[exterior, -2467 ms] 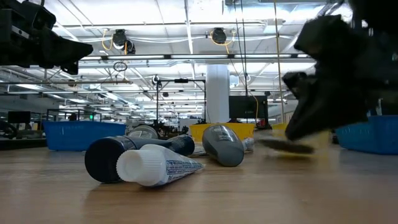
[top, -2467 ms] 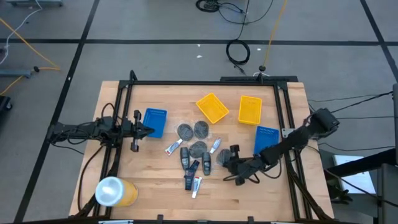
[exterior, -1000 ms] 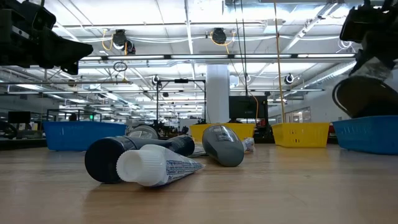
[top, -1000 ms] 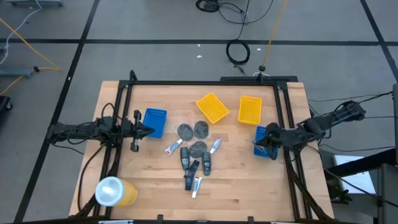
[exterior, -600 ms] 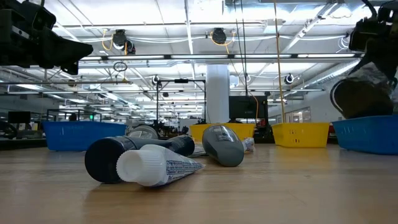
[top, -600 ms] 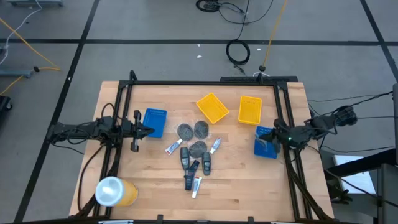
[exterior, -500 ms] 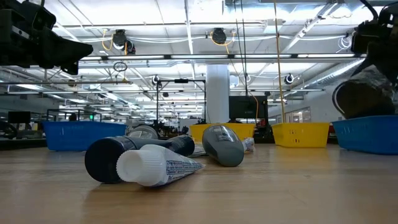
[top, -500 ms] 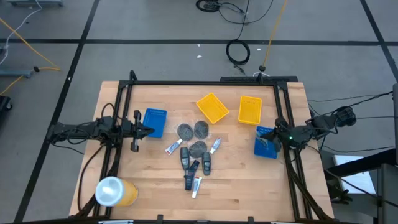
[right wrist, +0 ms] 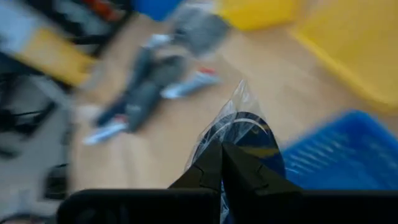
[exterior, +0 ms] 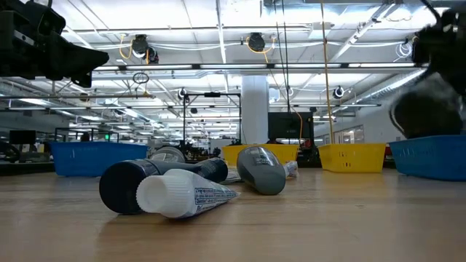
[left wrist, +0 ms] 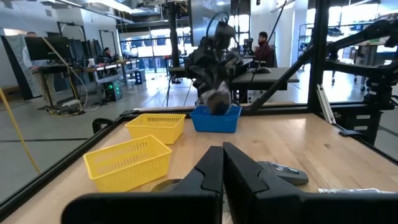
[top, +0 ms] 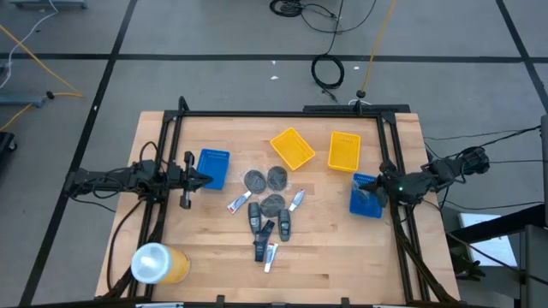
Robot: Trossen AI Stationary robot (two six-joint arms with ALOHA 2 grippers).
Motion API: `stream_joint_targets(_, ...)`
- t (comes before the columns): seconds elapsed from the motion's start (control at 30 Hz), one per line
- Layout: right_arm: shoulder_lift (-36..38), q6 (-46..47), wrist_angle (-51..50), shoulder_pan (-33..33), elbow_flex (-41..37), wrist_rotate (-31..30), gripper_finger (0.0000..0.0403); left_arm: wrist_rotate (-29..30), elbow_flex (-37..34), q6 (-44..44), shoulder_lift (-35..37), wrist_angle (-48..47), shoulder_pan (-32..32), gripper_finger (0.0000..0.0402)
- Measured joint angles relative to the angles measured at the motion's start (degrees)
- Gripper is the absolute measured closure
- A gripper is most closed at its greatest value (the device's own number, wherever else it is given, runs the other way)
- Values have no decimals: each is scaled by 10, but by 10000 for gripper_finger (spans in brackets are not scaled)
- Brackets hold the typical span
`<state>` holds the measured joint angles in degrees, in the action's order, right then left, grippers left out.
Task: Pick & Place Travel size toiletries
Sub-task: Put the right black hairbrush into the right blue bin
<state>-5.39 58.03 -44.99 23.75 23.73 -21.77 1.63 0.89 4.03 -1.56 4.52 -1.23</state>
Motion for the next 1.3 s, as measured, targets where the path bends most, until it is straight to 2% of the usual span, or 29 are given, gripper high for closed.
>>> stream_joint_targets(0.1,0,-33,38,0,0,15,403,0,0,0,0,0,0,392)
stream_joint_targets(0.37,12,-17,52,0,-40,10,403,0,0,0,0,0,0,392)
stream_joint_targets(0.5,34,-40,67,0,-48,25,403,0,0,0,0,0,0,392)
stream_joint_targets(0.6,53,-59,66,0,-44,39,403,0,0,0,0,0,0,392)
stream_joint_targets(0.73,51,-78,9,0,-39,98,403,0,0,0,0,0,0,392)
stream_joint_targets(0.8,52,-75,-18,0,-40,102,403,0,0,0,0,0,0,392)
stream_joint_targets(0.9,52,-77,-2,0,-40,99,403,0,0,0,0,0,0,392)
stream_joint_targets(1.13,51,-48,10,0,-40,21,403,0,0,0,0,0,0,392)
stream_joint_targets(1.23,51,-17,79,-1,-50,-53,403,0,0,0,0,0,0,392)
stream_joint_targets(1.3,51,-33,121,0,-65,-60,403,0,0,0,0,0,0,392)
